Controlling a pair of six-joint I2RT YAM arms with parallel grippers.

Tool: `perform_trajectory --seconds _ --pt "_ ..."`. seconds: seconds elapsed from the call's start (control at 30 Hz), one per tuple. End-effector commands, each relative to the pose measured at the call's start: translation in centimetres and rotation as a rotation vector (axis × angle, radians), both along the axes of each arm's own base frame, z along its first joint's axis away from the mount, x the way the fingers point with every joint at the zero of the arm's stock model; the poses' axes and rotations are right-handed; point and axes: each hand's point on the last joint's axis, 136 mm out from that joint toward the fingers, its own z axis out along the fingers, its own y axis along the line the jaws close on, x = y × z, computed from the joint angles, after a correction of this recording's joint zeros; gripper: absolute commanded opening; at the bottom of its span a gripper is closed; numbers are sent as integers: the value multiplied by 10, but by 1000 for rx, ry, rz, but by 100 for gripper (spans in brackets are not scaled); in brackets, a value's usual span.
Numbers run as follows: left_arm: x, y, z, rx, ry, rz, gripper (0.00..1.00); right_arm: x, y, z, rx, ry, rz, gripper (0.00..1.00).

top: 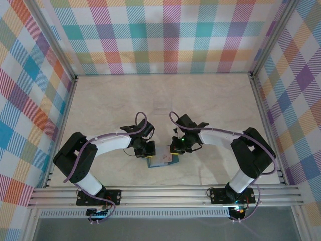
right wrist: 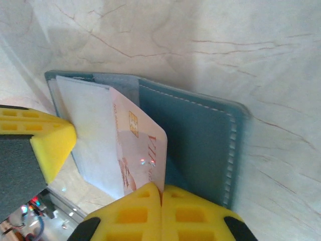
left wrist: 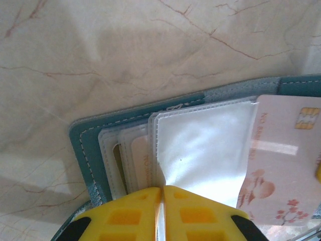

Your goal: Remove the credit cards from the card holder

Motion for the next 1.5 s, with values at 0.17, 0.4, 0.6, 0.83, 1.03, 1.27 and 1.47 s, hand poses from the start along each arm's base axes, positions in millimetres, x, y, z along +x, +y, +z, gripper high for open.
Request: perform_trajectory --seconds 0.17,0.4,0.6,0.83,1.03,1.27,1.47 --pt "-23 32 -20 153 69 -14 12 -10 -28 0 -151 -1 36 0" --pt "-22 29 -19 147 70 -20 13 -8 -2 9 -43 -2 55 3" --pt "-23 29 -19 147 70 -22 13 -6 13 17 43 0 42 13" --pt "-22 28 -19 146 69 -22 13 -10 12 12 42 9 33 10" --pt "-21 27 -18 143 61 -23 13 -10 15 9 46 21 37 13" --pt "-20 26 -14 133 48 -22 14 -7 9 17 19 -21 50 6" --pt "-16 23 -1 108 9 -26 20 1 2 50 23 -214 199 5"
